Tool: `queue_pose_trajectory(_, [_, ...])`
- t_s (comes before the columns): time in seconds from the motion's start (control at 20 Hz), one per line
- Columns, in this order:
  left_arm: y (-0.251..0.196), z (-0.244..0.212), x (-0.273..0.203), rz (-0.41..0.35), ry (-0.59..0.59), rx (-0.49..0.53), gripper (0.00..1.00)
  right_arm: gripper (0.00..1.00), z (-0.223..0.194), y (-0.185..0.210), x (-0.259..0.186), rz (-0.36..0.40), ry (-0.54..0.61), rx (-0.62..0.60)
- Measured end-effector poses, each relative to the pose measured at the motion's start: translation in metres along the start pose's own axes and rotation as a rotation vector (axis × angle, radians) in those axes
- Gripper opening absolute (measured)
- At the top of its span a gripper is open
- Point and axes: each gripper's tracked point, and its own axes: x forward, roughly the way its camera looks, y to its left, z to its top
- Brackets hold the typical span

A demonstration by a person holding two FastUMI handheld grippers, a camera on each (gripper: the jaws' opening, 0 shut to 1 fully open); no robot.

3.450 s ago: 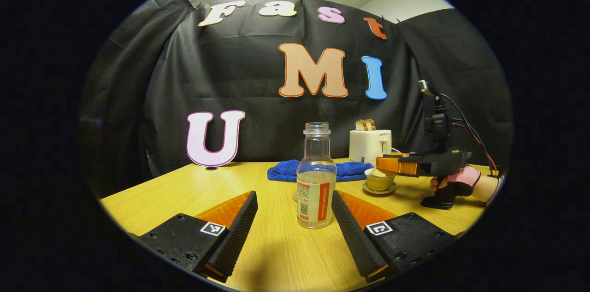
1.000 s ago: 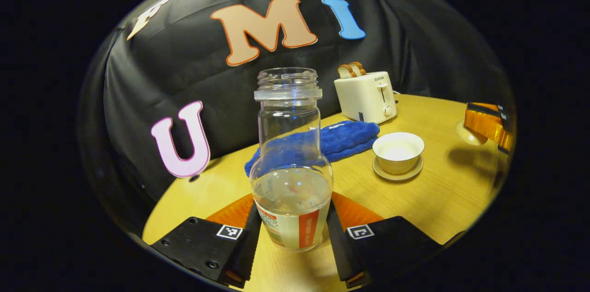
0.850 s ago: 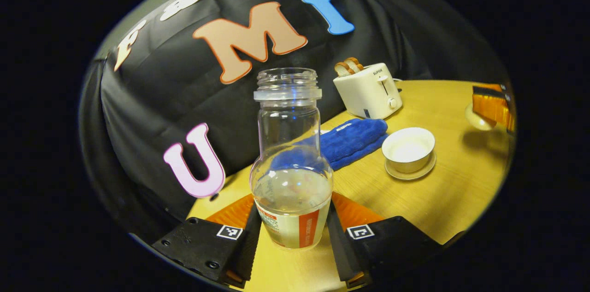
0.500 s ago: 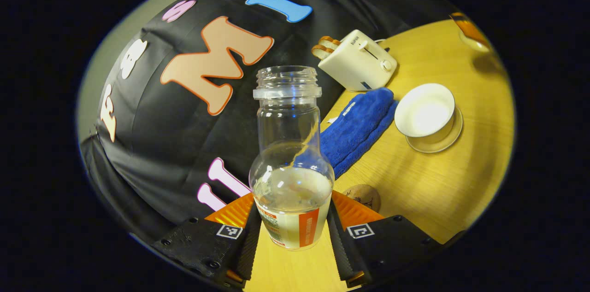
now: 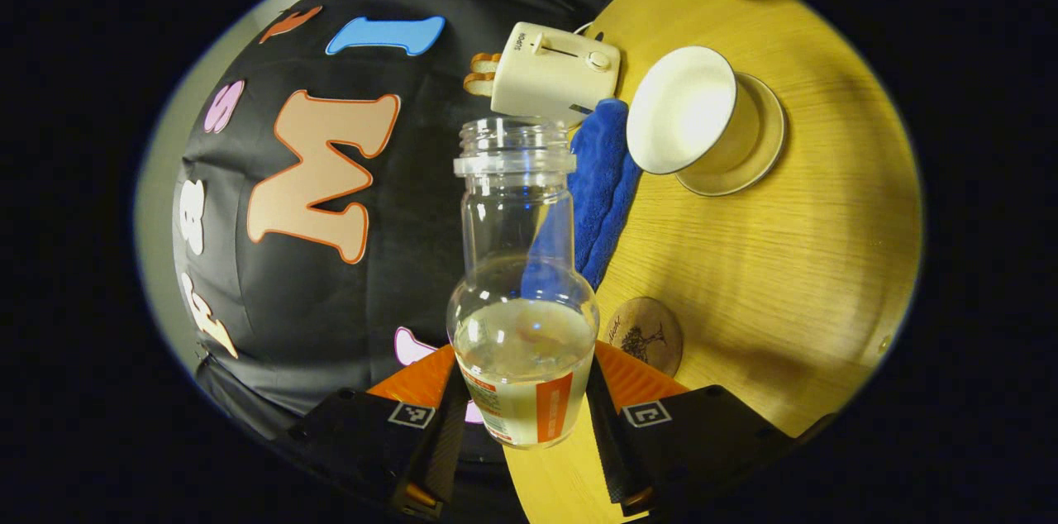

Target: Open the teacup lid with one hand, grasp the water bottle and pour water into the teacup with the other hand; after pouring, place the water bottle on the coaster and then close the teacup lid.

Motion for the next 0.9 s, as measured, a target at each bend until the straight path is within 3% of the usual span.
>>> queue_pose_trajectory(0.6, [0.005, 0.004, 0.013, 0.035, 0.021, 0.272, 0.67, 0.29, 0.0, 0.0, 0.001, 0.0, 0.0, 0.001])
queue_pose_trajectory(0.9, [0.01, 0.007, 0.013, 0.047, 0.019, 0.35, 0.67, 0.3, -0.001, 0.0, 0.001, 0.003, 0.0, 0.0])
